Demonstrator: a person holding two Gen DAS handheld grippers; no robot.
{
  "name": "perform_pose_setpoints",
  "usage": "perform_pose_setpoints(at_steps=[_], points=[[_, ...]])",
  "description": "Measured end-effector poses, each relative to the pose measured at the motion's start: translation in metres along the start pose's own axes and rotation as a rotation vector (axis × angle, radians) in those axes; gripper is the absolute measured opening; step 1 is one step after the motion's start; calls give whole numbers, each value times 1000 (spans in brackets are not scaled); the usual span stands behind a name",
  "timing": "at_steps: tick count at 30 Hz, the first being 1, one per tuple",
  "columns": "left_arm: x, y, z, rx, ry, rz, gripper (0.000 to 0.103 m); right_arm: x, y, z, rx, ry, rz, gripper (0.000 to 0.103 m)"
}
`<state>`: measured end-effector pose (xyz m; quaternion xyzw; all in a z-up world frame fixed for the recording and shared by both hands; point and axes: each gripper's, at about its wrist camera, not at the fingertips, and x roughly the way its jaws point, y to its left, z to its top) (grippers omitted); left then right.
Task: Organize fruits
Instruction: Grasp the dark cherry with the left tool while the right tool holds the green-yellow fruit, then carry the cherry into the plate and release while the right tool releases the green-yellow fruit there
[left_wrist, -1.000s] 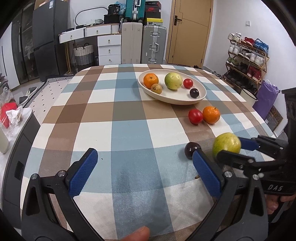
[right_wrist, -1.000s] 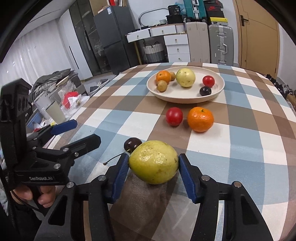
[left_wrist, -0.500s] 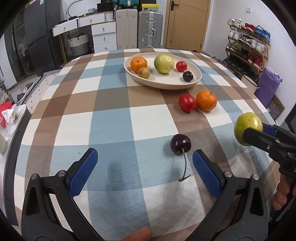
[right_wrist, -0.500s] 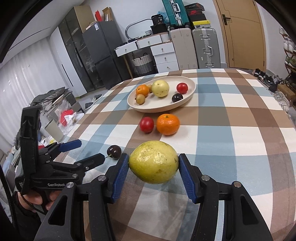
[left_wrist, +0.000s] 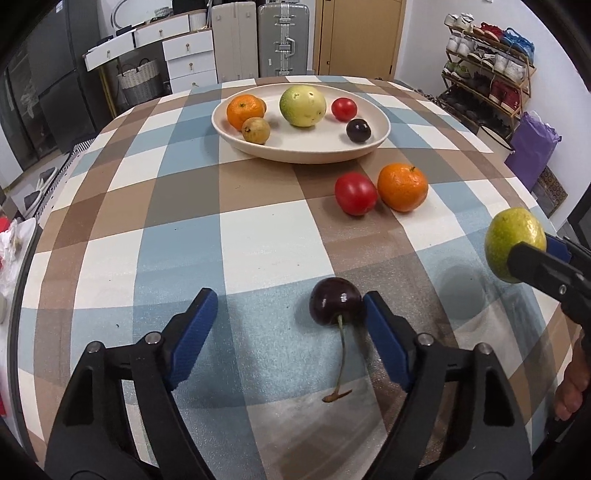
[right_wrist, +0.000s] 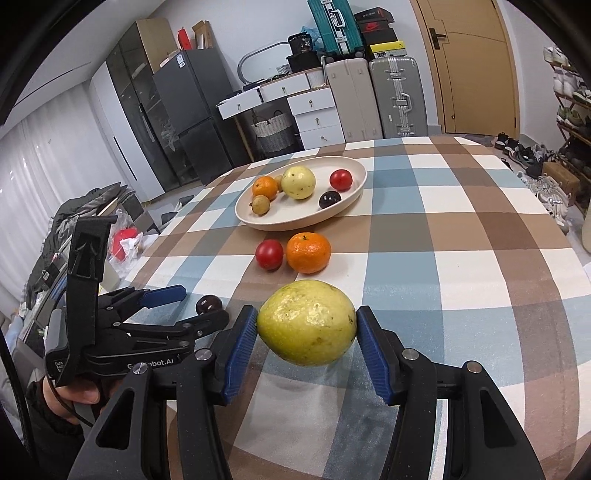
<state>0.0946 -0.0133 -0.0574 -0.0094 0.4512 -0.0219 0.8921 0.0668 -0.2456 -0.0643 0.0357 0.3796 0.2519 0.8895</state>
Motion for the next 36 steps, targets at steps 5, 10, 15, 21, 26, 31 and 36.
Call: perform_pose_setpoints(at_steps=[5,10,15,21,26,31,36], points=[[-4,-6,-1,27,-24,-35,44,5,5,1,-9,7,-3,55],[-10,-10,-4,51,-44,-73,24,8,8,-2,-18,18,-4,55],[-15,-5,-5,24,-65,-88,24,9,7,-3,-20,20,3,55],[-27,6,-2,-11,-107,-86,24,6,5,0,-22,4,0,55],[-46,15,6,-45,-173,-85,24,3,6,14,-48,-17,5,55],[-62,23,18,-61,-222,-64,24,1,7,32,-74,-39,28,55],[-68,21,33,-49,-254,-49,24,0,6,55,-96,-60,36,55]])
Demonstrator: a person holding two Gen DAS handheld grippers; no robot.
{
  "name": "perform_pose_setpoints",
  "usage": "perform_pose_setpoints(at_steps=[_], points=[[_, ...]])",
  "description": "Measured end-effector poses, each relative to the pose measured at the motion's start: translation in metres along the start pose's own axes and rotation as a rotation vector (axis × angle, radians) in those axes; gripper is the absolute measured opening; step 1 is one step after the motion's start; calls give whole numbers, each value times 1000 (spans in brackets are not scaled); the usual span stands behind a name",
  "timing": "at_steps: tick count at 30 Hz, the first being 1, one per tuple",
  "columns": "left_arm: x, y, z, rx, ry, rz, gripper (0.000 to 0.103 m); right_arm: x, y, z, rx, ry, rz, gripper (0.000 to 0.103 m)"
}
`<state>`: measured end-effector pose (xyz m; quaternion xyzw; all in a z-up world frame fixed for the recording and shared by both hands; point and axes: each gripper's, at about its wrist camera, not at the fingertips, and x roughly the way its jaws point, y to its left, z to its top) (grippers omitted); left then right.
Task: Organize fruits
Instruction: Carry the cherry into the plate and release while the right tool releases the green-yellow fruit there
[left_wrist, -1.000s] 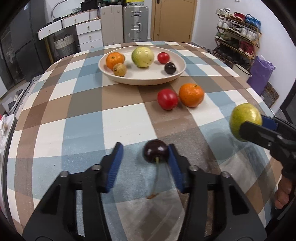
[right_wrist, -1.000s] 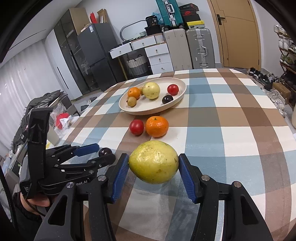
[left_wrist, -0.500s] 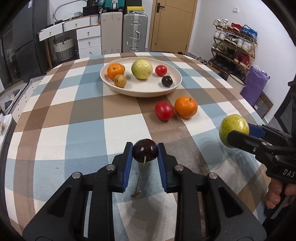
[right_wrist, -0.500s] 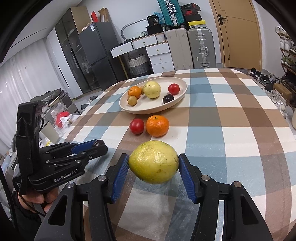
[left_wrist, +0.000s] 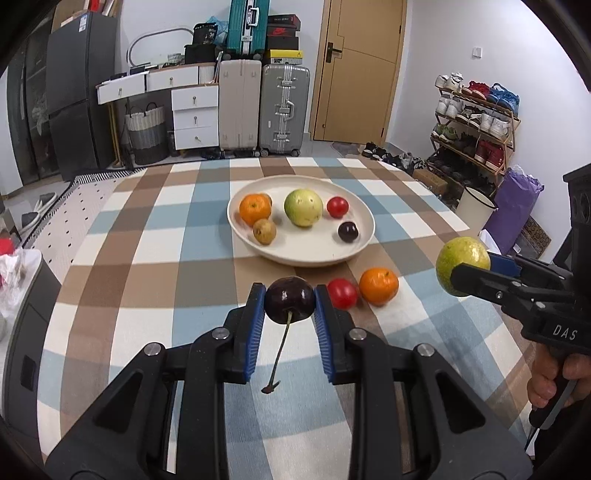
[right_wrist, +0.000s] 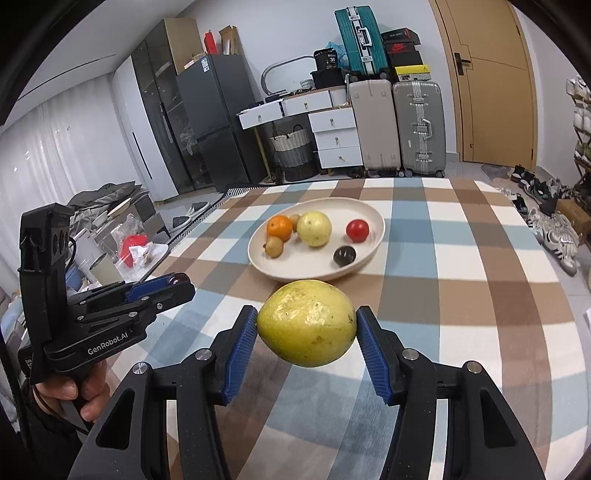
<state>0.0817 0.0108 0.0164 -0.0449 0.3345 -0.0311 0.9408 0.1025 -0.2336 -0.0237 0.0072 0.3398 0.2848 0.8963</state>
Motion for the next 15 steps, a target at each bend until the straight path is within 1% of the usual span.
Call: perform_pose_setpoints(at_steps=[4,8,15], points=[[4,-3,13,5,-9,-7,24,4,-2,16,-15,-7,3,55],[13,-6,24,13,-17,4,24,11,-4,34,-27,-19,13,55],[40,-4,41,-5,-13,6,24,35,-12,59,-48,-19,14,55]])
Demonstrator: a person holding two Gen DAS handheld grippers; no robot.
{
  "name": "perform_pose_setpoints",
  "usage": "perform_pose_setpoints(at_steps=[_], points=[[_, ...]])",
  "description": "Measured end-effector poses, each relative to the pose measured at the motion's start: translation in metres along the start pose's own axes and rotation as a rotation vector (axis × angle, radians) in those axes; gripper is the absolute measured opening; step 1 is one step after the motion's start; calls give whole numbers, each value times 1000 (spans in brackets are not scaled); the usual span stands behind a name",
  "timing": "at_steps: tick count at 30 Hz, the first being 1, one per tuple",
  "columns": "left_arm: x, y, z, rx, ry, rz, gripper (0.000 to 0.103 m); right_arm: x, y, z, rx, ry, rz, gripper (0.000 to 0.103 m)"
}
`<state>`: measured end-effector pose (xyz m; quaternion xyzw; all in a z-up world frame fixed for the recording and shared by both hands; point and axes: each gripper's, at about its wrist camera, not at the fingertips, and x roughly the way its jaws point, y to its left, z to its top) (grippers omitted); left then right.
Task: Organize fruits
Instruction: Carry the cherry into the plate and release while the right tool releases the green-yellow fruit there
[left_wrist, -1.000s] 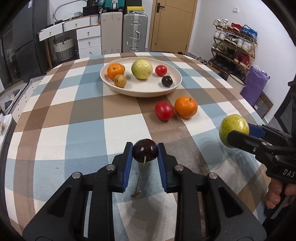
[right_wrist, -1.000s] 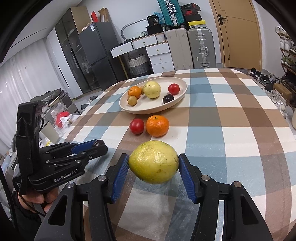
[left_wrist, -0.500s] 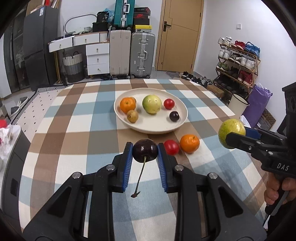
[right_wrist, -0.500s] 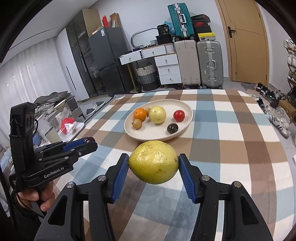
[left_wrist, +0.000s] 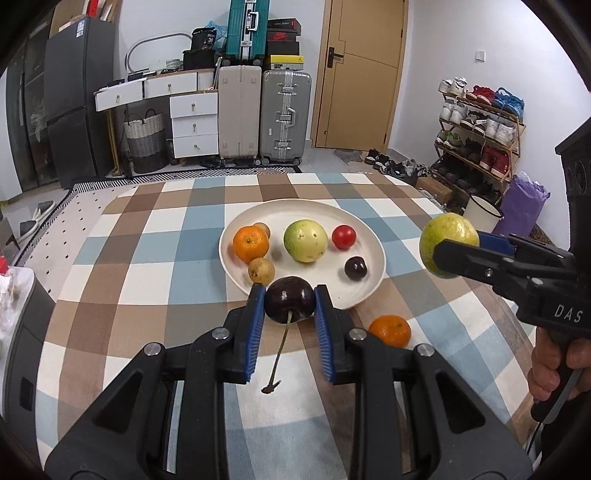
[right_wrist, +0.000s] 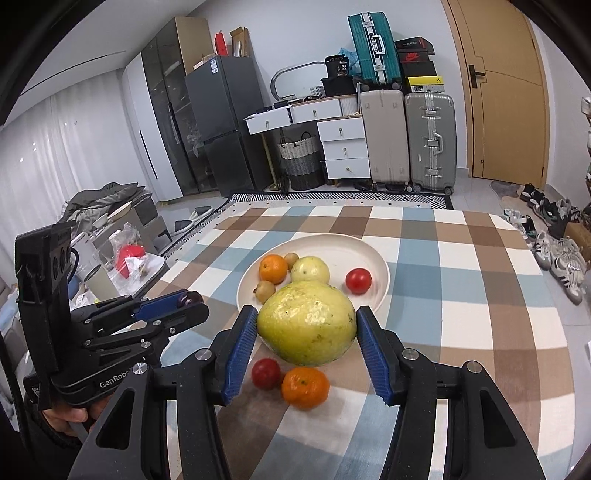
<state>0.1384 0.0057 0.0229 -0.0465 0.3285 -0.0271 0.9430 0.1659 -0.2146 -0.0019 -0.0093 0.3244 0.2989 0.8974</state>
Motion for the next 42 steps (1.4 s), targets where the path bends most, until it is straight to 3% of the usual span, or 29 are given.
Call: perform_pose_setpoints(at_steps=[14,21,26,34,42], points=[[69,11,29,-16,21,13,24,51,-28,23,20,32,20,55],[94,15,21,-19,61,23,24,81,-37,20,43,67,30,55],[97,15,17,-15,56,26,24,103,-28,8,10,127,55,55],[99,17,12,-13,62,41,24,112,-10,1,-47,148,113,56],[97,16,11,-9,65,45,24,114,-17,7,-66,91,36,56]])
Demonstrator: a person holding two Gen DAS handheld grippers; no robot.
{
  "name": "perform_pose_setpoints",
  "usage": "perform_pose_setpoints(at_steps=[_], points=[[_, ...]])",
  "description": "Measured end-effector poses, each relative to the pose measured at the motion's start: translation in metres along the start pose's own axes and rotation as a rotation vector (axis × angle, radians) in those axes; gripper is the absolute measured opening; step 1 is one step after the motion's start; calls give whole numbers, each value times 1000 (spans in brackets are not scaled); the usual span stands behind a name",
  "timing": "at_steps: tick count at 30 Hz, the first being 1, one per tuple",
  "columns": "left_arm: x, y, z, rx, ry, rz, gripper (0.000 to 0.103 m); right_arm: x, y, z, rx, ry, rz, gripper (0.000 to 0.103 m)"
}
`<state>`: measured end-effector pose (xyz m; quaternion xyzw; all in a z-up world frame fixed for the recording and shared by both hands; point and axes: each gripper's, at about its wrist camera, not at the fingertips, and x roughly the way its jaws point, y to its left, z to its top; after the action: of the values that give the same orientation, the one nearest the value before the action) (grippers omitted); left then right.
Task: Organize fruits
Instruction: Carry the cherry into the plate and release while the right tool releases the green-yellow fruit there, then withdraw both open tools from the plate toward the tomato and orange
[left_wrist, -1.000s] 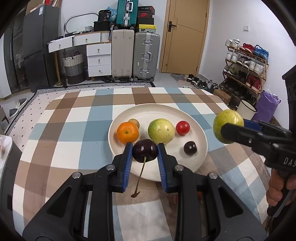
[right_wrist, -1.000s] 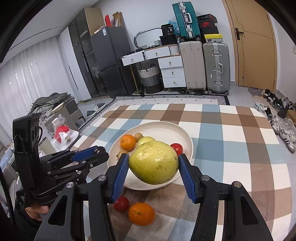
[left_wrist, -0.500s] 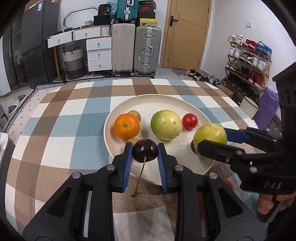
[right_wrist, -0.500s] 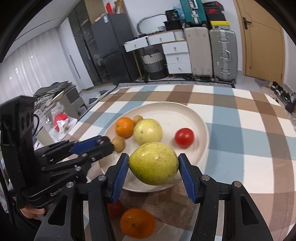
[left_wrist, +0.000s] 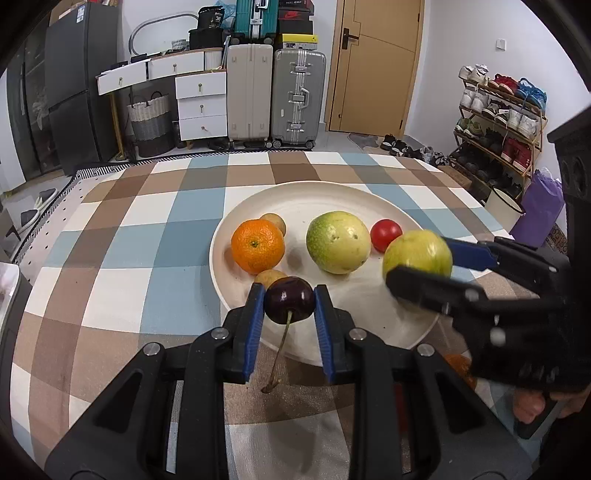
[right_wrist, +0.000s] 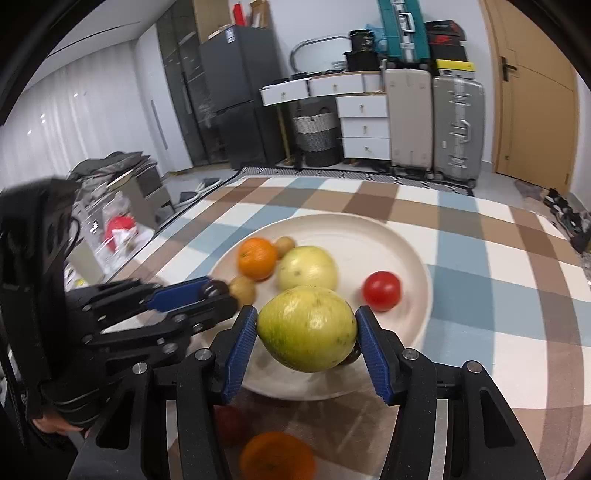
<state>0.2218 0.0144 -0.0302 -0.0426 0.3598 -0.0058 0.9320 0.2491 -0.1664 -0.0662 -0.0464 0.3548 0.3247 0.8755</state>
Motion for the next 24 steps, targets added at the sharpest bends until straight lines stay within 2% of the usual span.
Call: perform_pose_setpoints(at_steps=[4,9,10,13,15,17,19,21,24], points=[[3,-4,0,12,7,-2,24,-1,-12,4,31,-9,-7,56],[2,-8,0,21,-1,4,24,3,-6,4,9,-18,6,56],[2,-7,0,18,-3,6,24,4,-5,4,6,-22,2,57],[1,-4,0,11,2,6,26,2,-8,3,8,-53,-81,74],[1,-3,0,6,13,1,37,-5,-12,4,23,-82,-88,79],[-3,-2,0,9,8,8,44,-15,-18,5,43,-110,-94,89],[-9,-2,-2,16,-6,21,57,-24,-25,6,71,-123,-87,91],[-16,0,-6,1,-16,38,89,-34,-31,4,97,-131,-85,95],[-25,0,-9,1,-21,38,94,-50,-37,-1,113,-162,-144,100]])
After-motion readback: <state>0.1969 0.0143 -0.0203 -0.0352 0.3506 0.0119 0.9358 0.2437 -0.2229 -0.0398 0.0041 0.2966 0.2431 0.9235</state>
